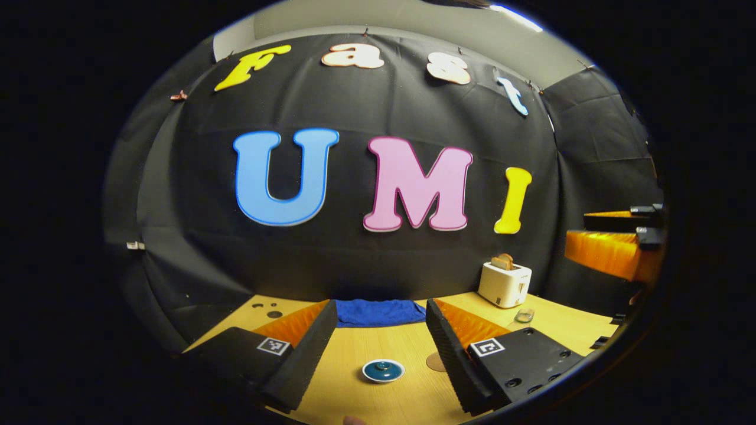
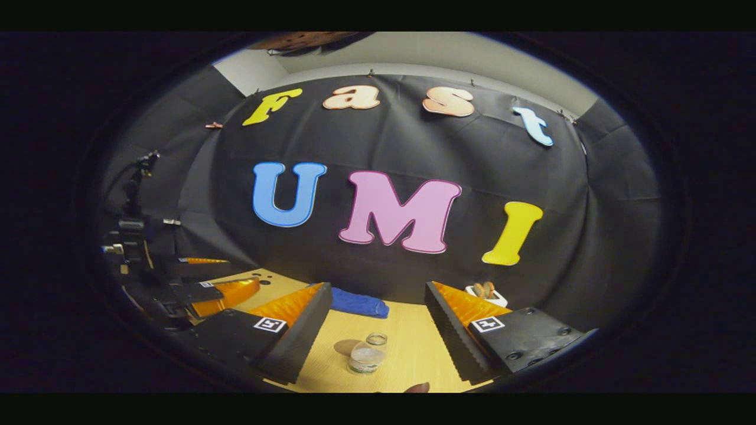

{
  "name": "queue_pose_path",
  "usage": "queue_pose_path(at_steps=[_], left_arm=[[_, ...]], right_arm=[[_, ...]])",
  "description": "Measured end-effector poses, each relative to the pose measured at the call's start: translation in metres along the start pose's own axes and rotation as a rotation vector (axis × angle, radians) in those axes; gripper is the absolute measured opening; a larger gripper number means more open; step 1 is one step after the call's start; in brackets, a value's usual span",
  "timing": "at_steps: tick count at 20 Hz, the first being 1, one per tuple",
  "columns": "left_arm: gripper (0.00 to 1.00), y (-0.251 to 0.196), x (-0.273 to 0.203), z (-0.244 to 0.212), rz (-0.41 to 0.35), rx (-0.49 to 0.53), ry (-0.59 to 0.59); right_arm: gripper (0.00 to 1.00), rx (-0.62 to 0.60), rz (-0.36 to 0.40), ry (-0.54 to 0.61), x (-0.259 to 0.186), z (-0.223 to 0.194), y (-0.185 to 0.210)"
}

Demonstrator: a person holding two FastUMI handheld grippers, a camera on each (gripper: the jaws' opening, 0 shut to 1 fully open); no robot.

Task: Open the teacup lid with one hand, grasp the water bottle and pour water into the teacup with the other hand; after pouring, place the water bottle on the coaster and then close the teacup lid.

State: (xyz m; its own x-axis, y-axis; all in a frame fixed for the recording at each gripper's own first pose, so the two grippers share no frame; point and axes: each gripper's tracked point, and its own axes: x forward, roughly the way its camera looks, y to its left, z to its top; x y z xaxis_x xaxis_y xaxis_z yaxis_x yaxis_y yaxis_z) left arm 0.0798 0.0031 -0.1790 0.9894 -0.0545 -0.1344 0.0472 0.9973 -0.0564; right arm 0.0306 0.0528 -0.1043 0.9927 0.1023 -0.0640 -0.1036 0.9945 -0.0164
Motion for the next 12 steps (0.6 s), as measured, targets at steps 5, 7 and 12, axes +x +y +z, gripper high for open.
queue_pose_path(at_steps=[5, 7, 12], left_arm=[[0.91, -0.005, 0.047, -0.085, -0.01, 0.05, 0.046], [0.83, -0.007, 0.06, -0.118, -0.02, 0.065, 0.092], [0.81, -0.007, 0.082, -0.169, -0.022, 0.118, 0.153]], right_arm=[[0.97, -0.008, -0.013, 0.019, 0.012, -0.029, -0.002], [0.96, -0.011, -0.014, 0.034, 0.014, -0.039, -0.003], [0.97, -0.011, -0.014, 0.078, 0.017, -0.063, -0.002]])
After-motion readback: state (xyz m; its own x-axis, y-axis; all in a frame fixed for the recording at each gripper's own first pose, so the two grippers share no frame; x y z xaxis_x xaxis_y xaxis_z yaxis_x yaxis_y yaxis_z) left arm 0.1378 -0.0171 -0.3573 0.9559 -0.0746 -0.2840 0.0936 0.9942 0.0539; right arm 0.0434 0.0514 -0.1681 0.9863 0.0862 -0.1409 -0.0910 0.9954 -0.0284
